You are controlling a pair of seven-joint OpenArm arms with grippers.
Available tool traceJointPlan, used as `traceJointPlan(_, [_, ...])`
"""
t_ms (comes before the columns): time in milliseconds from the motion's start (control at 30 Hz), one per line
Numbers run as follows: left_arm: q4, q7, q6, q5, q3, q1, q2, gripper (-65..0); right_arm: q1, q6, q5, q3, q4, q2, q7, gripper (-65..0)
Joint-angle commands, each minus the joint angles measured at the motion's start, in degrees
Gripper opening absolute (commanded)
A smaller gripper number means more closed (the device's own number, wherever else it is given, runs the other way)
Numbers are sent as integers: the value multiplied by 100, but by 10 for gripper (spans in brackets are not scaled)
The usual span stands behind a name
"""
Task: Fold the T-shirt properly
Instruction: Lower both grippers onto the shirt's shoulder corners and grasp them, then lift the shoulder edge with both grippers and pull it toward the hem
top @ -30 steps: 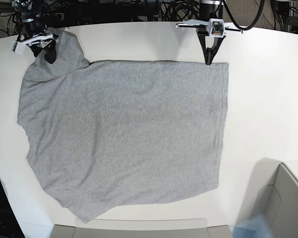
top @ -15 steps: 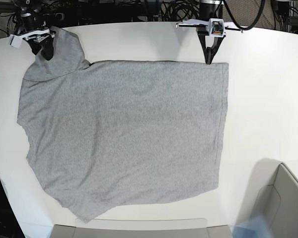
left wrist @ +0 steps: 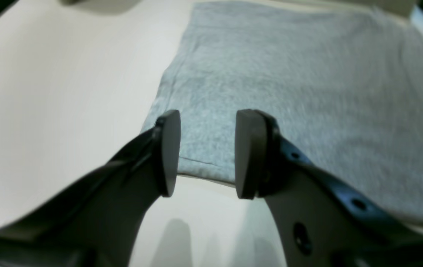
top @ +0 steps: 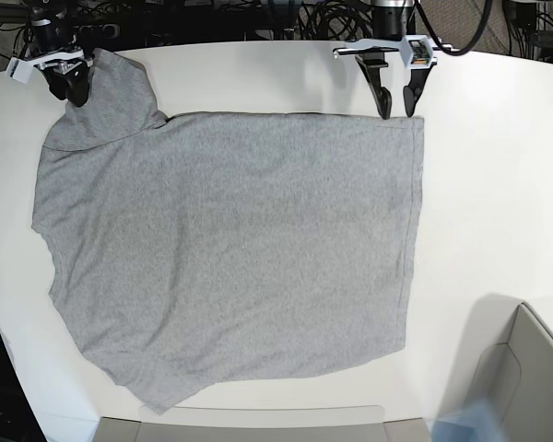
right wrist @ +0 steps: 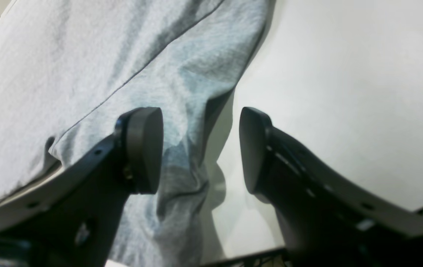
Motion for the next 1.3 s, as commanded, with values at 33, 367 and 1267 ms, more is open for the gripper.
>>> traceJointPlan(33, [221, 409, -10, -498, -22, 51, -188, -398, -128, 30, -177, -5, 3, 19, -285, -318])
traceJointPlan(367, [274, 3512, -1, -3575, -998, -811, -891, -413, -286, 30, -177, 4, 12, 28, -285, -318])
traceJointPlan(1267, [-790, 5306, -36, -4094, -1358, -1716, -917, -650, -611, 663, -177, -14, 557, -139, -285, -650])
